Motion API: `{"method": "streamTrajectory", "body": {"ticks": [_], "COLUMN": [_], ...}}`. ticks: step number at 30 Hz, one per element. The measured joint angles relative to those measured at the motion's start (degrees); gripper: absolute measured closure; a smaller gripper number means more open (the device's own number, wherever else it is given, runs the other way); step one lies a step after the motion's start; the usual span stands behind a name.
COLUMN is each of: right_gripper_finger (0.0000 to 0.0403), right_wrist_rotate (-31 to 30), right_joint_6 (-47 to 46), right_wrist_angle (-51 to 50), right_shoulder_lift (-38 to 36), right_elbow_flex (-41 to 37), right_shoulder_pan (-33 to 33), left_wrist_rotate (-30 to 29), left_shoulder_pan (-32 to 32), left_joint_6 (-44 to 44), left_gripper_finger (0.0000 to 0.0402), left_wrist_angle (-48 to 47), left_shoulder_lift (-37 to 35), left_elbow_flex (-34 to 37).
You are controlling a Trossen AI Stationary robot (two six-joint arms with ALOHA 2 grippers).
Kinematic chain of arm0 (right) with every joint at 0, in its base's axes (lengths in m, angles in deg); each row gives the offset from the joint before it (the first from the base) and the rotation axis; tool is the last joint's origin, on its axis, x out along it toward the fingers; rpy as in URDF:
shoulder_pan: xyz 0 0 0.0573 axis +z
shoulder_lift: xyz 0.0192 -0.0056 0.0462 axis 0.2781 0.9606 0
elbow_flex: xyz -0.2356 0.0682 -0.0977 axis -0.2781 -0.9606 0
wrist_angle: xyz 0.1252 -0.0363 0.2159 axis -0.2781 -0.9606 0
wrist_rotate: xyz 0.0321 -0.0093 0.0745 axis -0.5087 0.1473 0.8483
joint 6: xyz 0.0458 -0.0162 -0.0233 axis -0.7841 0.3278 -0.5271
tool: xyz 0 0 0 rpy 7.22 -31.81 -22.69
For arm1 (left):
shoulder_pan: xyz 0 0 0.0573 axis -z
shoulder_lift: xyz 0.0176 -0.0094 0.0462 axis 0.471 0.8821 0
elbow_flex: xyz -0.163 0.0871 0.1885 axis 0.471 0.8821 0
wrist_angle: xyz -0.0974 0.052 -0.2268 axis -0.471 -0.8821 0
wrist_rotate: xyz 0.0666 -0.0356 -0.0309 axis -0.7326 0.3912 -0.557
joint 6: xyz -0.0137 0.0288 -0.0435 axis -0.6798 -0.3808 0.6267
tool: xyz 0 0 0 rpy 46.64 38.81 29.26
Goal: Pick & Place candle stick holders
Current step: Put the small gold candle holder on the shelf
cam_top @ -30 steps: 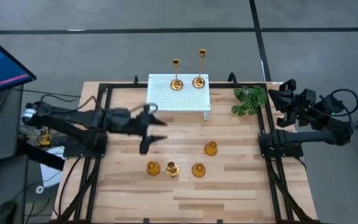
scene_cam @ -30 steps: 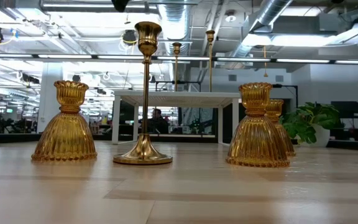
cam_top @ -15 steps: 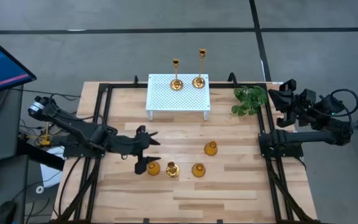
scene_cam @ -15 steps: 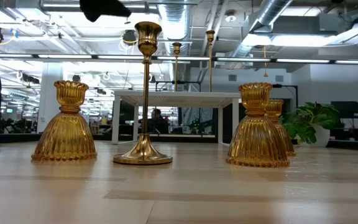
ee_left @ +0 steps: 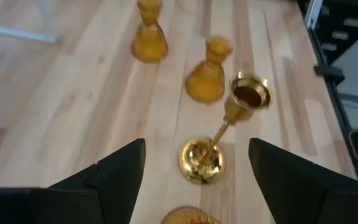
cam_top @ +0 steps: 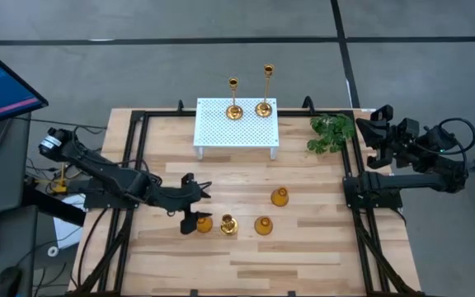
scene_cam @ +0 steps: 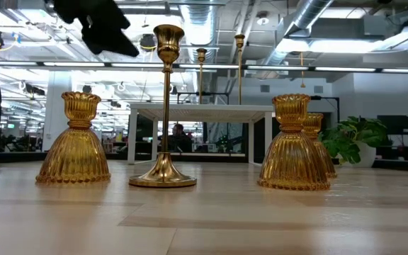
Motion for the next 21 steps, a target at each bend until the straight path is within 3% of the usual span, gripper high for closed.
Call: {"method": "streamTrajectory", "body": {"ticks": [10, 21], "right_gripper_finger": [0.0403, 0.0403], "right_wrist_rotate": [0.0, 0.0], "right_joint_6": [0.0, 0.5], "right_wrist_angle": [0.0, 0.0], "right_shoulder_lift": [0.0, 0.0], "right_elbow_flex": [0.0, 0.0], "right_shoulder_pan": [0.0, 0.0], "left_wrist_rotate": [5.5, 3.8], "left_shoulder_pan": [0.0, -0.3], "left_joint_6": [-1.9, -3.0], "left_gripper_finger": [0.0115, 0.0115], "left_wrist_angle": [5.3, 5.7], "left_shoulder_lift": [6.1, 0.9], "left_elbow_flex": [0.3, 0.3]}}
